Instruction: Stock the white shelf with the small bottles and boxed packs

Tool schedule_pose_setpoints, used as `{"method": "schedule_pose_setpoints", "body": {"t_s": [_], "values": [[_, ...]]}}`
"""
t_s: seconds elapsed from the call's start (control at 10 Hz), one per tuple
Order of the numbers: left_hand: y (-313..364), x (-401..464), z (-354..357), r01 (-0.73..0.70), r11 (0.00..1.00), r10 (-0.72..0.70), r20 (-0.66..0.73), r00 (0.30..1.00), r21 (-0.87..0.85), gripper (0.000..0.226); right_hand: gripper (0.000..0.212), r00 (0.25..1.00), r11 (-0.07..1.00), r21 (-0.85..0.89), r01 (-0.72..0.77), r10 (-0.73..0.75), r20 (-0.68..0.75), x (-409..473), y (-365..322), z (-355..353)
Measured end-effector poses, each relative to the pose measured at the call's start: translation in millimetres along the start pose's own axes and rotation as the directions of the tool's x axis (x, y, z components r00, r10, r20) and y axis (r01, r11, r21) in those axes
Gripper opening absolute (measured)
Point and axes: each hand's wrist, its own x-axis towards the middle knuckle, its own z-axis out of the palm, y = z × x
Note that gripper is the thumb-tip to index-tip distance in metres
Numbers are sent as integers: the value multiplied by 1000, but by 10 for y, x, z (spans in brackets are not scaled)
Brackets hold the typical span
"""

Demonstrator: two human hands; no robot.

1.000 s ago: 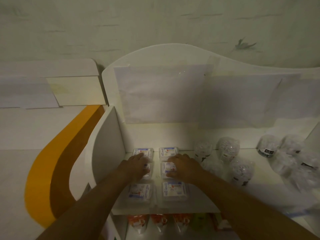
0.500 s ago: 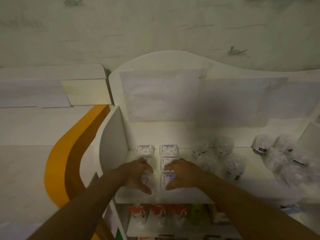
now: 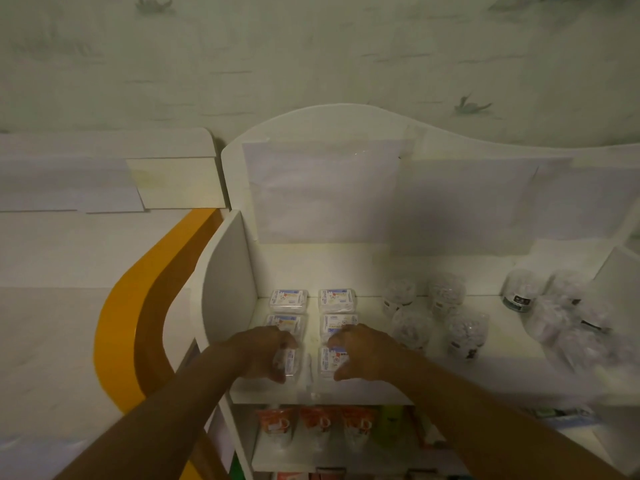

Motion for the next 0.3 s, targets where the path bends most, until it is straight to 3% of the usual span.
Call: {"method": "schedule_pose_setpoints", "body": {"t_s": [0.3], "values": [[8,19,-109,-5,1000,6,34,999,-15,63,76,1000,999,-33,-6,6,10,-21,-18,-84]]}}
